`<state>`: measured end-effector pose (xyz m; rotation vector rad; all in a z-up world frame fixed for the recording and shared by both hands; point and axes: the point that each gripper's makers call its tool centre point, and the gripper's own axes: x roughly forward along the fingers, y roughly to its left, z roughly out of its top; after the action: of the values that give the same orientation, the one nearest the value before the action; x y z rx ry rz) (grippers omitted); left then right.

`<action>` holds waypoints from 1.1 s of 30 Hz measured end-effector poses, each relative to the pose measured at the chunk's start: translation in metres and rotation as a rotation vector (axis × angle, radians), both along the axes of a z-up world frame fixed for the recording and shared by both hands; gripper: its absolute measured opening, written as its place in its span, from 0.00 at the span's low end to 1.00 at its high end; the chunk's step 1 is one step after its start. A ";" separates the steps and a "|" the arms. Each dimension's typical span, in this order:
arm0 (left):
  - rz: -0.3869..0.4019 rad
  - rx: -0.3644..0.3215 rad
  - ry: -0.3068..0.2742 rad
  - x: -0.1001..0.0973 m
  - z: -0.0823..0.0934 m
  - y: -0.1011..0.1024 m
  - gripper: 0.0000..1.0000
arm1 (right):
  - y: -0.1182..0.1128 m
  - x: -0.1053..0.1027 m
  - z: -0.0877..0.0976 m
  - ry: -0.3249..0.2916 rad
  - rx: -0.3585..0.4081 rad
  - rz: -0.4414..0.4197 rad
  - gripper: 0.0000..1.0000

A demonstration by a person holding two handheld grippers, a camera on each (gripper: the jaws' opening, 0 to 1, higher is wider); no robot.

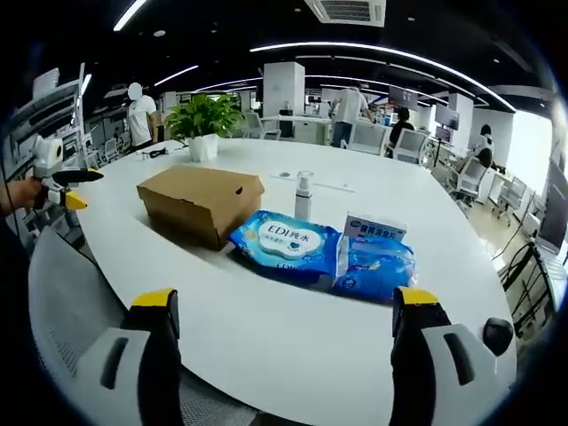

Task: Operate the shoe box by opening the lid, removing the specified soft item, and placing it in the target area until the item is outside and the box remains undamaged.

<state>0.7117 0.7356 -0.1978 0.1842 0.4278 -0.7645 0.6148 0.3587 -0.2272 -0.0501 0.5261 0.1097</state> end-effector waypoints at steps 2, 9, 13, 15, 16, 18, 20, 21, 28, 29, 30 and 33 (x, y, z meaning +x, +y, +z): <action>-0.003 0.005 0.000 -0.001 0.000 0.000 1.00 | 0.001 0.000 -0.002 0.005 -0.001 0.001 0.95; -0.008 -0.011 -0.015 0.001 0.004 -0.002 1.00 | 0.003 -0.002 -0.003 0.011 -0.006 0.009 0.94; -0.014 -0.006 -0.012 0.000 0.003 -0.002 1.00 | 0.002 0.000 0.000 0.005 -0.006 0.004 0.94; -0.017 -0.003 -0.011 0.000 0.001 -0.001 1.00 | 0.001 -0.001 -0.001 0.007 -0.007 -0.001 0.94; -0.019 -0.003 -0.011 0.000 0.001 -0.001 1.00 | 0.001 -0.001 -0.001 0.007 -0.006 -0.001 0.94; -0.019 -0.007 -0.010 0.000 0.001 -0.002 1.00 | 0.001 -0.001 -0.002 0.011 -0.005 -0.004 0.94; -0.020 -0.011 -0.010 0.000 0.002 -0.003 1.00 | 0.001 -0.002 -0.004 0.016 -0.004 -0.004 0.93; -0.021 -0.012 -0.009 0.000 0.002 -0.003 1.00 | 0.001 -0.003 -0.004 0.018 -0.004 -0.006 0.93; -0.034 -0.004 -0.004 -0.002 -0.001 -0.006 1.00 | 0.001 -0.004 -0.005 0.021 -0.001 -0.006 0.93; -0.036 -0.002 -0.004 -0.002 -0.002 -0.006 1.00 | 0.001 -0.004 -0.005 0.021 0.000 -0.006 0.93; -0.038 0.005 -0.001 -0.003 -0.003 -0.007 1.00 | 0.001 -0.004 -0.005 0.021 0.000 -0.007 0.93; -0.041 0.002 -0.004 -0.003 -0.003 -0.008 1.00 | 0.001 -0.004 -0.004 0.018 0.000 -0.009 0.93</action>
<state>0.7083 0.7280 -0.2004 0.1967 0.4220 -0.8039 0.6113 0.3597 -0.2314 -0.0469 0.5441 0.1013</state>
